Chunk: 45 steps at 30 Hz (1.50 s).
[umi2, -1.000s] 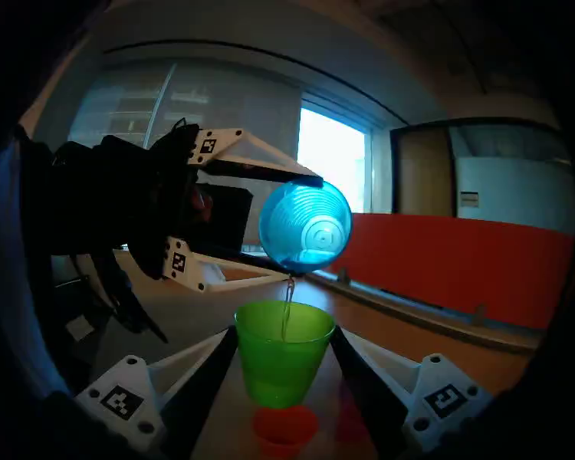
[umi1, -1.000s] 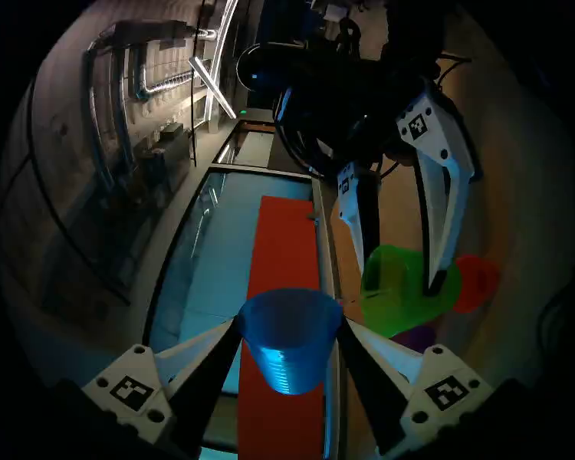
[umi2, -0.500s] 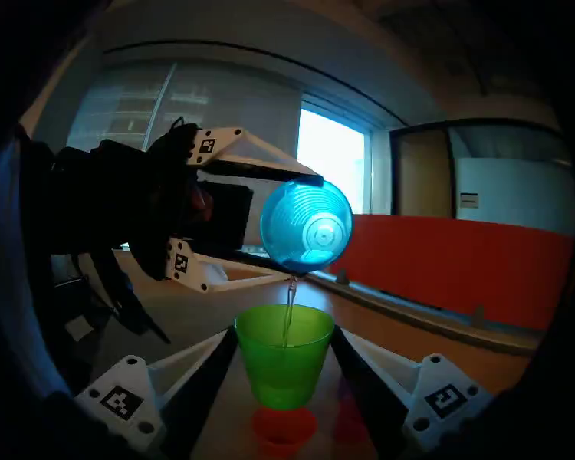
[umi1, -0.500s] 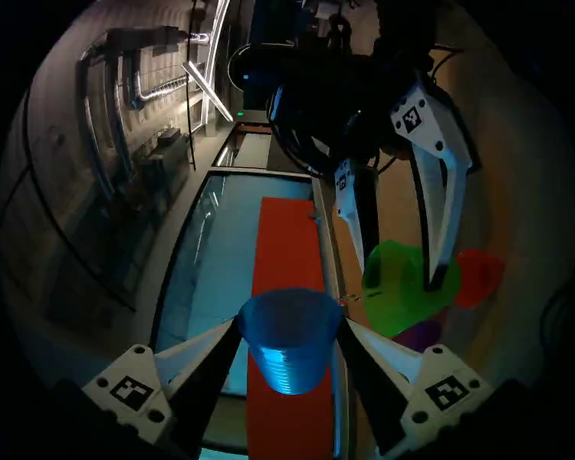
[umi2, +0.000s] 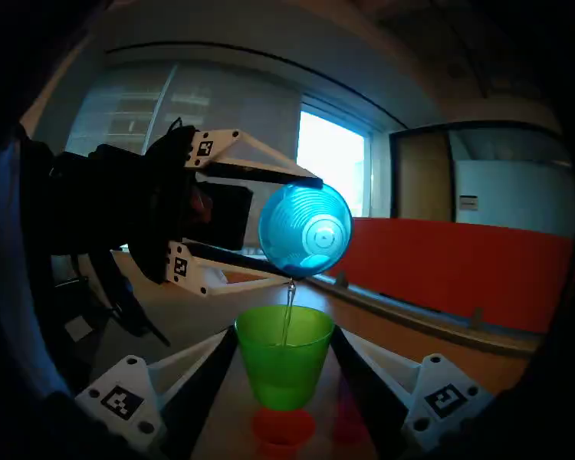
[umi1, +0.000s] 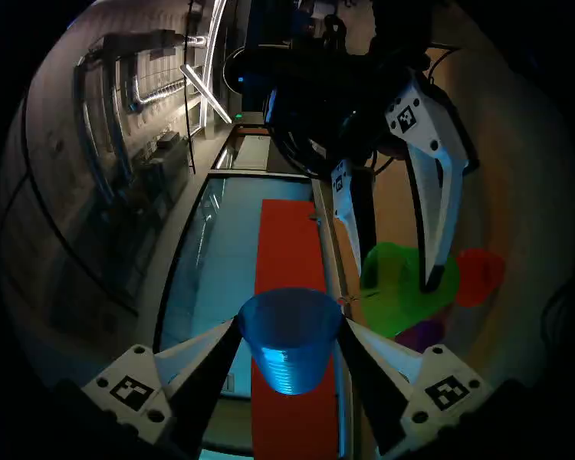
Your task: Pour water
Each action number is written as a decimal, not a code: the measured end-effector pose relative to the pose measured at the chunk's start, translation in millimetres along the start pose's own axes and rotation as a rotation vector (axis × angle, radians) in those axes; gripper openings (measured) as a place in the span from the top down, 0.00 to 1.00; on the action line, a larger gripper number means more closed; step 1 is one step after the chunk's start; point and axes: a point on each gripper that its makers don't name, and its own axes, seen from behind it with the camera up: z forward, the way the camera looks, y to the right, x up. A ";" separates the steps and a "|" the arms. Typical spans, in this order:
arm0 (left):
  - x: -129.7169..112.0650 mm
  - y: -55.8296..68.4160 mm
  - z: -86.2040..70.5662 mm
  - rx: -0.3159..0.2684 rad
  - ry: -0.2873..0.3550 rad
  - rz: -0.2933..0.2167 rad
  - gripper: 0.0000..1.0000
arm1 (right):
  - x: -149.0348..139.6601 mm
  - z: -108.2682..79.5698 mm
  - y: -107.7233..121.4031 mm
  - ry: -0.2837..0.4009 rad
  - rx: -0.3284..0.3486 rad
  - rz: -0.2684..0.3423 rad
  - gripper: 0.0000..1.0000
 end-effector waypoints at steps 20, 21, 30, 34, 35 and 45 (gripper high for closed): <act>7.7 6.1 -2.5 0.006 0.003 0.033 0.13 | 4.7 -3.2 0.4 0.007 -0.005 -0.007 0.08; 7.9 6.2 -2.5 0.007 0.002 0.036 0.13 | 4.8 -3.6 0.5 0.008 -0.005 -0.007 0.08; 11.2 7.1 -3.0 0.009 0.001 0.066 0.13 | 5.5 -6.4 1.0 0.011 -0.009 -0.006 0.08; 13.1 8.2 -3.7 0.011 0.001 0.072 0.13 | 6.2 -7.3 1.1 0.012 -0.010 -0.008 0.08; 13.6 8.4 -3.9 0.011 0.001 0.072 0.13 | 6.5 -7.6 1.1 0.012 -0.010 -0.009 0.08; 14.8 10.3 -2.5 0.013 0.001 0.072 0.13 | 6.5 -9.5 2.7 0.014 -0.014 -0.009 0.08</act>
